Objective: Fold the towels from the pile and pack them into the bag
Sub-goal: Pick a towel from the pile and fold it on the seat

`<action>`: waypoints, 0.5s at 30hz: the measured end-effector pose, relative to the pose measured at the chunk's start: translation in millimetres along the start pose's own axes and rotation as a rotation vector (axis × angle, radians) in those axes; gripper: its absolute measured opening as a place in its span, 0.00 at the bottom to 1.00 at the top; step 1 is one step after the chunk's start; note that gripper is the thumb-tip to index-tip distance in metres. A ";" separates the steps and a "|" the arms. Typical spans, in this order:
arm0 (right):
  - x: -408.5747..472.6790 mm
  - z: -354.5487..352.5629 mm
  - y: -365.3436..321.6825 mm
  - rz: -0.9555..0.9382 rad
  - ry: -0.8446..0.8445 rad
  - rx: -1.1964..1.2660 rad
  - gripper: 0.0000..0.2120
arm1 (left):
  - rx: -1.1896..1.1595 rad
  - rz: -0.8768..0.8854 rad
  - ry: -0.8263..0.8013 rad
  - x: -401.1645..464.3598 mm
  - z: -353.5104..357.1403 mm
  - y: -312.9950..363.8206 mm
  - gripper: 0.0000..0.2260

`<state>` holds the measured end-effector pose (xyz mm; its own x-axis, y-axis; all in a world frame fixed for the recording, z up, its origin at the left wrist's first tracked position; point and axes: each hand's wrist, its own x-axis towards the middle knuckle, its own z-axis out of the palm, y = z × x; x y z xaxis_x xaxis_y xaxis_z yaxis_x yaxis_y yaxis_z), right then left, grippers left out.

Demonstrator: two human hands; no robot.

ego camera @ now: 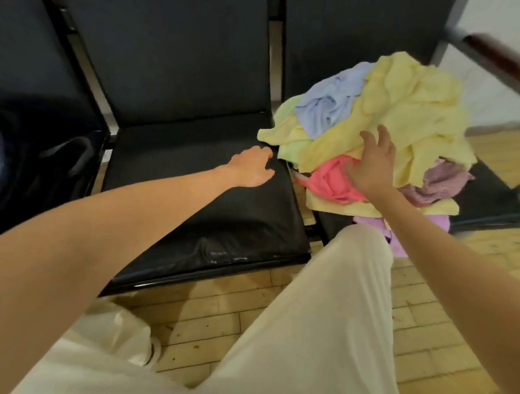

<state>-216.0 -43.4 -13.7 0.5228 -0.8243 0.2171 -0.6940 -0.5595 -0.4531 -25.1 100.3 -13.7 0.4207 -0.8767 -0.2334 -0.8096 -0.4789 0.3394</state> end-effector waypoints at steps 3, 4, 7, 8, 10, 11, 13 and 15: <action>15.5 -4.9 16.8 0.073 0.109 0.085 0.30 | -0.043 0.095 -0.021 33.7 8.9 31.3 0.22; 20.5 -5.3 22.5 0.099 0.125 0.097 0.31 | -0.058 0.118 -0.036 44.1 10.7 42.7 0.22; 36.6 -6.8 39.7 0.186 0.128 0.127 0.33 | -0.166 0.152 -0.015 75.0 10.1 76.8 0.22; 41.5 -7.1 45.1 0.205 0.128 0.120 0.34 | -0.221 0.147 0.008 85.5 8.7 87.3 0.21; 48.5 -6.9 52.5 0.216 0.126 0.079 0.34 | -0.326 0.136 0.067 106.3 6.8 104.6 0.20; 50.5 -5.5 54.4 0.218 0.125 0.060 0.31 | -0.364 0.139 0.105 116.8 6.4 111.5 0.20; 52.5 -1.1 56.9 0.211 0.142 0.030 0.22 | -0.400 0.185 0.176 134.8 4.1 122.9 0.19; 52.7 4.3 60.3 0.214 0.178 0.034 0.14 | -0.398 0.270 0.215 148.0 0.1 132.9 0.19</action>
<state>-228.2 -120.2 -33.2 0.2689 -0.9271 0.2610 -0.7606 -0.3706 -0.5330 -70.4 -93.1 -3.2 0.3274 -0.9407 0.0884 -0.7003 -0.1788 0.6911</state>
